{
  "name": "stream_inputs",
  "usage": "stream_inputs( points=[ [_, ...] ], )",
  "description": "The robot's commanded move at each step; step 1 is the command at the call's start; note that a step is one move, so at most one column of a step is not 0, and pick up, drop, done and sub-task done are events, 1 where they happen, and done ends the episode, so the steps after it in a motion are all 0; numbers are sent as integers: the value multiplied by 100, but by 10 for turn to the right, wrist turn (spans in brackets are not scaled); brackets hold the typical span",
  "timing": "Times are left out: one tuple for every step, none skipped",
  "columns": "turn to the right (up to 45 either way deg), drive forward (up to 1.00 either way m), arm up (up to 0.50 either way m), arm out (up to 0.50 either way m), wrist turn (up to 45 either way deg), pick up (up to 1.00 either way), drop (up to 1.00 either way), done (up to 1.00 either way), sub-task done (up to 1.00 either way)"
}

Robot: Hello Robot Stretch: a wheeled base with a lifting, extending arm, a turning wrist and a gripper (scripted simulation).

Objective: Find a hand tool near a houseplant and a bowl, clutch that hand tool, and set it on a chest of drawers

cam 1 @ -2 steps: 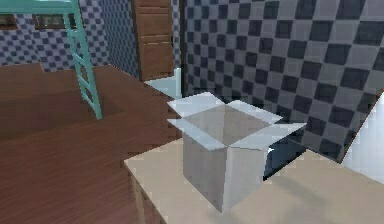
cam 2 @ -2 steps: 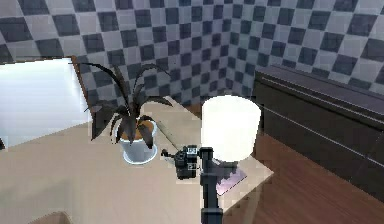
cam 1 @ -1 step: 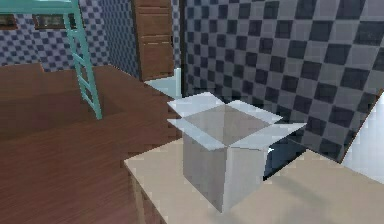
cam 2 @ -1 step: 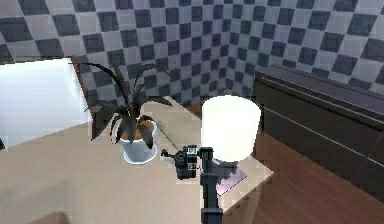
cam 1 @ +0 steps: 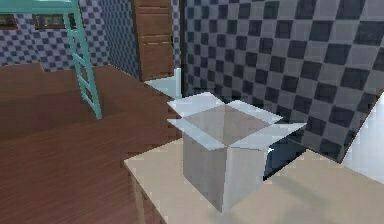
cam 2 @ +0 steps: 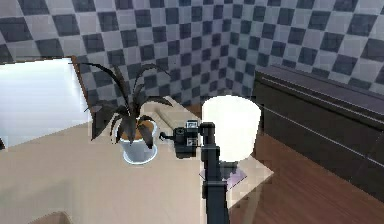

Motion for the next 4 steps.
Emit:
stream_inputs(
  points=[
    [0, 0, 22, 0, 0, 0, 0, 0, 0],
    [0, 0, 0, 0, -450, 0, 0, 0, 0],
    [0, 0, 0, 0, -450, 0, 0, 0, 0],
    [0, 0, 0, 0, -270, 0, 0, 0, 0]
  ],
)
